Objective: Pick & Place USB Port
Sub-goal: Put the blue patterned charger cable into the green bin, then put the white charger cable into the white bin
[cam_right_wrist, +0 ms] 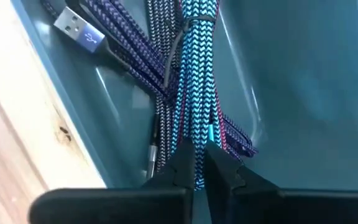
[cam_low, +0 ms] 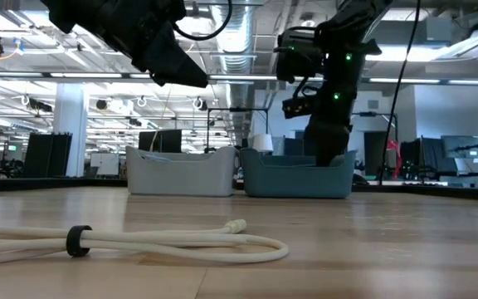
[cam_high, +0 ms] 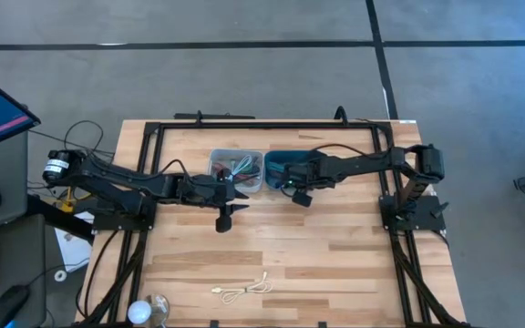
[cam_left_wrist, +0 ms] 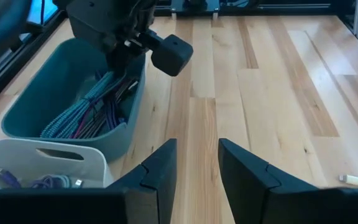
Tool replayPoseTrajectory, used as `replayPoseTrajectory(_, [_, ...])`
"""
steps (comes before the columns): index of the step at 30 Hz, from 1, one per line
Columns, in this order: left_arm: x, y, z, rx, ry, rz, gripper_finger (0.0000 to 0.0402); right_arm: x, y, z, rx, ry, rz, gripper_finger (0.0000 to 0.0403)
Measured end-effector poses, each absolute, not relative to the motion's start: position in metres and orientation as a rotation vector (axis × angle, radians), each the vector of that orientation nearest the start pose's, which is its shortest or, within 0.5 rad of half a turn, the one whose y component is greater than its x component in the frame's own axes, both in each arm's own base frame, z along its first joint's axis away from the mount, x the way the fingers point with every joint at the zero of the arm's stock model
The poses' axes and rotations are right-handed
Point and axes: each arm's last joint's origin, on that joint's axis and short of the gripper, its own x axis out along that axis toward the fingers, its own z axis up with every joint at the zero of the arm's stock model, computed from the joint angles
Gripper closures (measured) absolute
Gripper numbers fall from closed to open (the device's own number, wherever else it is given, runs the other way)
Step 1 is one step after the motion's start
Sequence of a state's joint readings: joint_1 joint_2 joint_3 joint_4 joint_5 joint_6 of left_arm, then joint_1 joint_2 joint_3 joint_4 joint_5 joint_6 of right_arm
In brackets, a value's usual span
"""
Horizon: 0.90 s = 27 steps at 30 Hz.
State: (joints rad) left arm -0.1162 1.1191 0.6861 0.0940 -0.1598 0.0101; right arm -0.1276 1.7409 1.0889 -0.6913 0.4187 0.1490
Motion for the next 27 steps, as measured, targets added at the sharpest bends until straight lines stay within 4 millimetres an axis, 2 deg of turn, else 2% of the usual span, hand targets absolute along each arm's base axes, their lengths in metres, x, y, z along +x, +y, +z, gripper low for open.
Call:
replayPoseTrajectory(8, [0.242, -0.024, 0.261, 0.056, 0.332, 0.042, 0.0284, 0.311, -0.051, 0.186, -0.067, 1.242, -0.558, 0.0321])
replayPoseTrajectory(15, [0.242, -0.024, 0.261, 0.056, 0.332, 0.042, 0.0284, 0.304, -0.045, 0.207, -0.051, 1.170, -0.535, 0.0268])
replayPoseTrajectory(21, [0.242, -0.024, 0.261, 0.056, 0.328, 0.042, 0.0284, 0.296, -0.027, 0.235, -0.050, 1.060, -0.472, 0.0252])
replayPoseTrajectory(27, [0.243, -0.024, 0.262, 0.055, 0.322, 0.042, 0.0284, 0.284, -0.001, 0.268, -0.036, 0.897, -0.404, 0.0260])
